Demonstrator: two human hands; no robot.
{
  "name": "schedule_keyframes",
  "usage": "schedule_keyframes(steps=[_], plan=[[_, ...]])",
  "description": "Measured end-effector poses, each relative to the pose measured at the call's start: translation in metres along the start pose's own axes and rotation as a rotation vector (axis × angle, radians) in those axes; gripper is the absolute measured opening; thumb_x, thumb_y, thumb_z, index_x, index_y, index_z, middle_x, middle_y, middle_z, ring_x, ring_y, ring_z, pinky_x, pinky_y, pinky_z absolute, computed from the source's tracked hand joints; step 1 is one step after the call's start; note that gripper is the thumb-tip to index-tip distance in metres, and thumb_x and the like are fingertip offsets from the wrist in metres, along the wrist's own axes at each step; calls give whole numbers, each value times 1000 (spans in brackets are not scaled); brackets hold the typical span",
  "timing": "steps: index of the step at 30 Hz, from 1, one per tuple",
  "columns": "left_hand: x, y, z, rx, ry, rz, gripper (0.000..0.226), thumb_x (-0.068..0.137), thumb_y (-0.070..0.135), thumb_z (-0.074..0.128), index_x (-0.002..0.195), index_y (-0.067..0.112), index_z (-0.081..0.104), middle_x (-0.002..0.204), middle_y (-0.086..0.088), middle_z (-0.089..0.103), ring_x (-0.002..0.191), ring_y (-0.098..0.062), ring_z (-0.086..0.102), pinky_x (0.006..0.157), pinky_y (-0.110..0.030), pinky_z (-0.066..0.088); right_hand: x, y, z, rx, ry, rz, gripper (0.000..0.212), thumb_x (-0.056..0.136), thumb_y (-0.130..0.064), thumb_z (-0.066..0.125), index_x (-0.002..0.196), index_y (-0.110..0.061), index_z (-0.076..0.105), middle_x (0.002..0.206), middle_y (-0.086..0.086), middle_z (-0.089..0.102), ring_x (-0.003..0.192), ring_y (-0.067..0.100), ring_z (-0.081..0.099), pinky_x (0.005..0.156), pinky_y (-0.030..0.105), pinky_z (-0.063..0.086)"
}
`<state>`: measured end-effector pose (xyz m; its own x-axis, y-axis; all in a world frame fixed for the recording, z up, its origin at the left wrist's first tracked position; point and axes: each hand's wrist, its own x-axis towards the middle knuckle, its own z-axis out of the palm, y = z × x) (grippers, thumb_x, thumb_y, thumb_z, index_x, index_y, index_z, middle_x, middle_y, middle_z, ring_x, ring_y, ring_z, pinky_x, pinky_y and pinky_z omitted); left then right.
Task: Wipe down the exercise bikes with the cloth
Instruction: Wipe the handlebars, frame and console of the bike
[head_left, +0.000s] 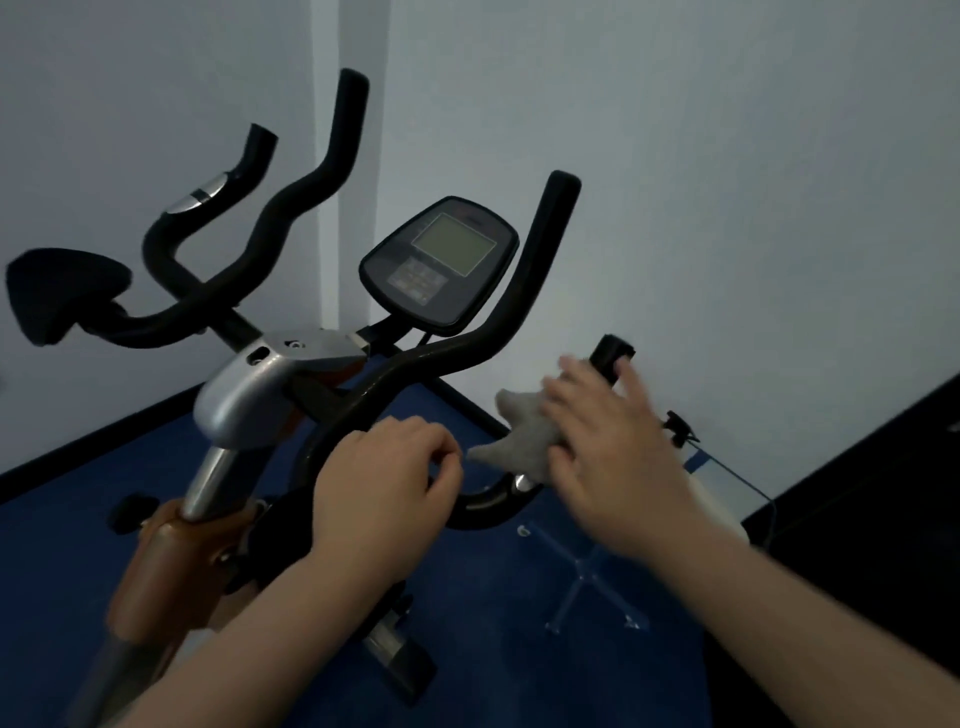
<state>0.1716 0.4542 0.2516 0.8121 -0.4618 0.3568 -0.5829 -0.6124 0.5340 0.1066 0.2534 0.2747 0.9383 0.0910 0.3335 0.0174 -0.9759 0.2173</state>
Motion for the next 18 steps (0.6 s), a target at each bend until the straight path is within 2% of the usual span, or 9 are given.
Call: schedule_keyframes(steps=[3,6,8,9,11,12,14,16,18], plan=[[1,-3,4,36,31,-11,14,89,33,51,82,30,63,73,12,59,71,-8,54,64,-28,39,-6,-22,20,101,6,-151,32,98,-28,39,99,-10,66,102,6,67,112,25,57,117,42,19],[1,-4,5,88,8,-3,16,89,35,50,79,32,62,72,12,58,71,-8,52,63,-27,37,16,20,10,-32,9,-277,36,99,-27,34,88,-11,65,86,4,64,88,24,60,116,43,23],[1,-3,4,84,8,-21,15,88,35,51,78,33,62,71,13,57,70,-7,51,63,-26,36,29,39,2,-102,71,-245,36,98,-25,35,82,-10,64,81,4,63,84,24,60,116,45,22],[1,-3,4,78,15,-33,15,88,34,52,78,33,62,71,14,57,70,-6,51,63,-26,35,30,34,3,-79,101,-171,34,96,-23,37,79,-10,63,78,4,63,81,24,59,116,46,22],[1,-3,5,66,37,-37,14,88,32,54,77,32,63,69,14,58,68,-6,51,62,-25,34,22,1,15,43,151,-12,29,92,-20,42,74,-10,63,72,4,62,75,24,56,116,47,23],[1,-3,5,53,53,-35,14,87,31,54,76,31,63,69,14,58,66,-6,52,61,-24,33,16,-16,26,93,174,-15,27,90,-21,44,72,-11,62,69,4,60,71,24,54,114,46,25],[-1,-4,4,-14,95,-20,17,87,32,51,75,29,63,68,14,59,65,-6,52,59,-22,33,11,-27,32,117,136,-194,27,91,-24,46,70,-13,60,64,3,58,65,23,53,106,41,37],[-3,-5,2,-110,139,6,22,84,34,44,76,27,63,70,15,59,67,-5,53,59,-21,38,22,-3,22,68,48,-321,32,93,-30,43,73,-12,60,63,3,58,63,24,54,94,36,44],[-5,-5,1,-155,175,7,22,83,34,43,76,27,63,72,17,60,72,-3,53,60,-22,41,34,26,10,7,23,-313,36,95,-32,39,76,-11,61,67,4,61,68,25,56,101,36,39]])
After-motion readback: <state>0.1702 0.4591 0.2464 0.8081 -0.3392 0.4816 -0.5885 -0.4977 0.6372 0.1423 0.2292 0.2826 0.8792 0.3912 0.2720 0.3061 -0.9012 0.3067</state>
